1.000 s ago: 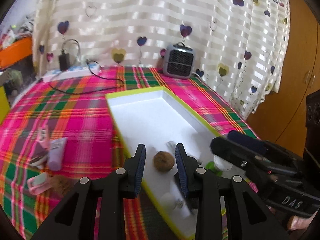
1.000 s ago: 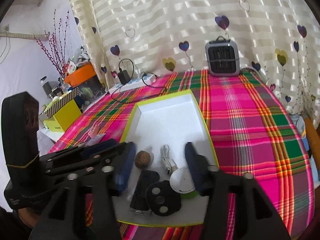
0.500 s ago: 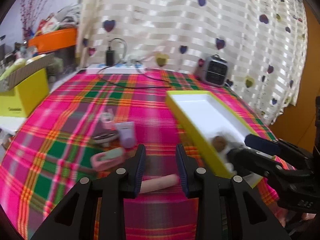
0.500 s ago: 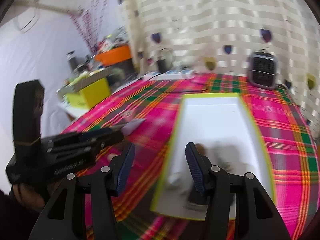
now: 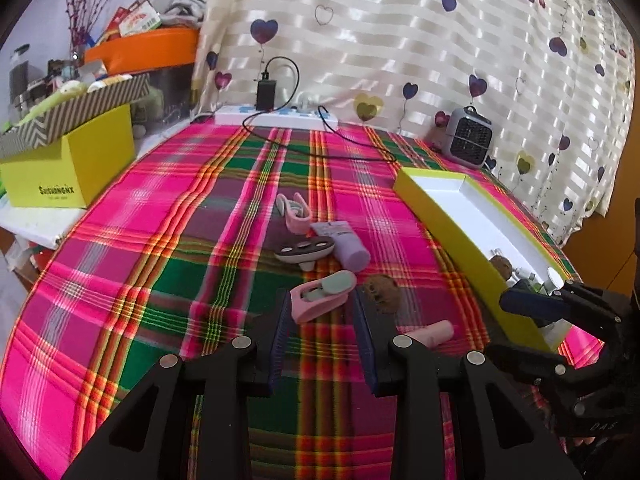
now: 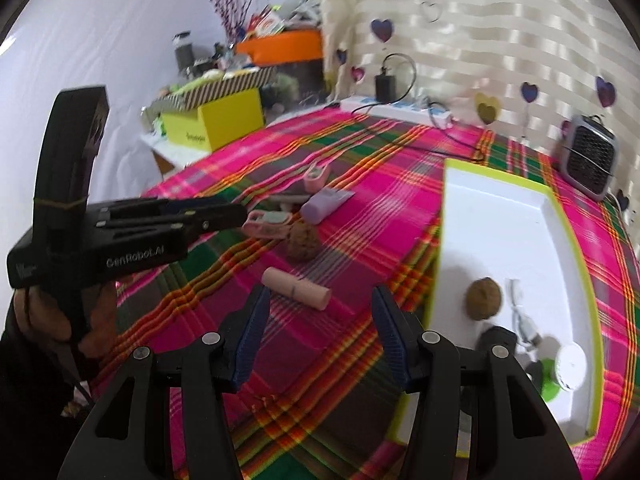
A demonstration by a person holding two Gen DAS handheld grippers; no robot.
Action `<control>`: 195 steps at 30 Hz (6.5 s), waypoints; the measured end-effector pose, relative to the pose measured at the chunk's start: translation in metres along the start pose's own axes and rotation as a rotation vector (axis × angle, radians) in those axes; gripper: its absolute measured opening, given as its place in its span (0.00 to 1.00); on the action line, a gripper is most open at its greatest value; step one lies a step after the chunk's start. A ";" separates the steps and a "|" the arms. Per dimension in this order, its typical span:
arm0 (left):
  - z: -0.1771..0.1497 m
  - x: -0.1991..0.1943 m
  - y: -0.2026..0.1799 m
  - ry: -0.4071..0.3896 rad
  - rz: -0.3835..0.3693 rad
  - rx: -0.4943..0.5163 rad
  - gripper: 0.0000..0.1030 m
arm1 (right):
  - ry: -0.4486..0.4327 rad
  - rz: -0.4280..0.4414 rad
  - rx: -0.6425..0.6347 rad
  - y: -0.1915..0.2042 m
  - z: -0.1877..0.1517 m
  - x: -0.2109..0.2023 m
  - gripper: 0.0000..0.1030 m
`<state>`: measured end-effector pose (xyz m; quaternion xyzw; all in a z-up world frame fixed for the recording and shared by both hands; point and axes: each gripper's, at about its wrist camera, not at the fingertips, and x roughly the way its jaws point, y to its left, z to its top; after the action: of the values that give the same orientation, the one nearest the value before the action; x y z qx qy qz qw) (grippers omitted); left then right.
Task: Organize objects
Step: 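Grasp the pink cylinder roll with the right tool while the left tool grasps the pink green-topped holder, then carry the pink holder over the tray with the left tool while the right tool carries the cylinder, then open the left tool to release the pink holder in the tray while the right tool releases the cylinder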
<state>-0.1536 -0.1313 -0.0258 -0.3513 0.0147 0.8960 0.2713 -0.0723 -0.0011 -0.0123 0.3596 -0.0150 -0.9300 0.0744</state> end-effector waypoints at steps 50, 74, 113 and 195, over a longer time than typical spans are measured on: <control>0.018 0.055 0.003 0.209 -0.191 0.240 0.33 | 0.238 0.088 -0.206 0.031 0.014 0.061 0.19; -0.005 0.020 -0.013 0.128 -0.076 0.162 0.15 | 0.113 0.103 -0.048 0.013 0.006 0.032 0.17; 0.017 0.000 -0.096 -0.007 -0.204 0.128 0.15 | -0.105 0.011 0.133 -0.050 -0.007 -0.043 0.17; 0.044 0.067 -0.160 0.171 -0.308 0.129 0.31 | -0.056 -0.254 0.330 -0.130 -0.009 -0.056 0.17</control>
<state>-0.1427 0.0463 -0.0091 -0.4063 0.0414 0.8079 0.4248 -0.0423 0.1359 0.0076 0.3398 -0.1239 -0.9265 -0.1037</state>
